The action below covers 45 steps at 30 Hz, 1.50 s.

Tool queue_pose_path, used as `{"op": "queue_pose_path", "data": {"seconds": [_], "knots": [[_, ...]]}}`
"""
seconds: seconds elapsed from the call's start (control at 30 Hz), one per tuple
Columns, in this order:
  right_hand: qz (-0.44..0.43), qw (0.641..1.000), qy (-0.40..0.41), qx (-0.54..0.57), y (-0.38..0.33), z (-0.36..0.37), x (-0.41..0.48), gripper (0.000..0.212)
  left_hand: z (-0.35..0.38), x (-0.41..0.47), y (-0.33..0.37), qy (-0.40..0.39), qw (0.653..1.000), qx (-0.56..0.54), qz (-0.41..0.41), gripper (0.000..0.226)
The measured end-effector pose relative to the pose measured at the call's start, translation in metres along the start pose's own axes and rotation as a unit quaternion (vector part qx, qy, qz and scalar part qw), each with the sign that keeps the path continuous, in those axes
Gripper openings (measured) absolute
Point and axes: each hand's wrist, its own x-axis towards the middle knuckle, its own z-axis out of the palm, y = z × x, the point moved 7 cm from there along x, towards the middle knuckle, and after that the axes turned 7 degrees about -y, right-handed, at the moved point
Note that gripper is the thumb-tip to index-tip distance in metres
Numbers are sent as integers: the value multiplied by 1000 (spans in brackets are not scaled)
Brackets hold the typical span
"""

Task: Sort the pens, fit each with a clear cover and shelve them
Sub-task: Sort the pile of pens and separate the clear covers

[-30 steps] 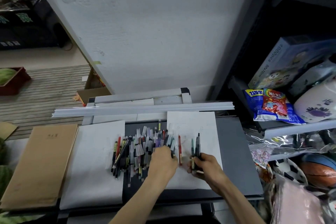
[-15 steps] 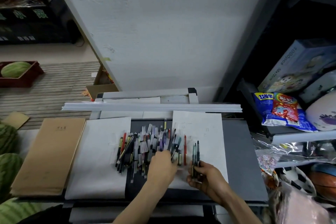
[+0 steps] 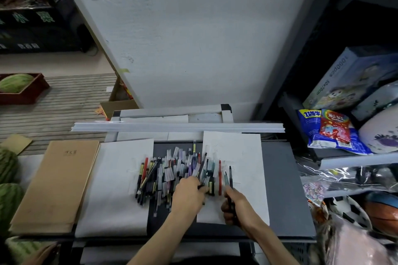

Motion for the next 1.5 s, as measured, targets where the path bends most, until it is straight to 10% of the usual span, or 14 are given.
{"op": "queue_pose_path", "data": {"seconds": [0.43, 1.17, 1.5], "knots": [[-86, 985, 123, -89, -20, -13, -1, 20, -5, -1, 1, 7, 999, -18, 33, 39], [-89, 991, 12, -103, -33, 71, 10, 29, -83, -28, -75, 127, 967, -220, 32, 9], [-63, 992, 28, -110, -24, 109, 7, 24, -120, -3, -118, 126, 991, -27, -26, 15]]}}
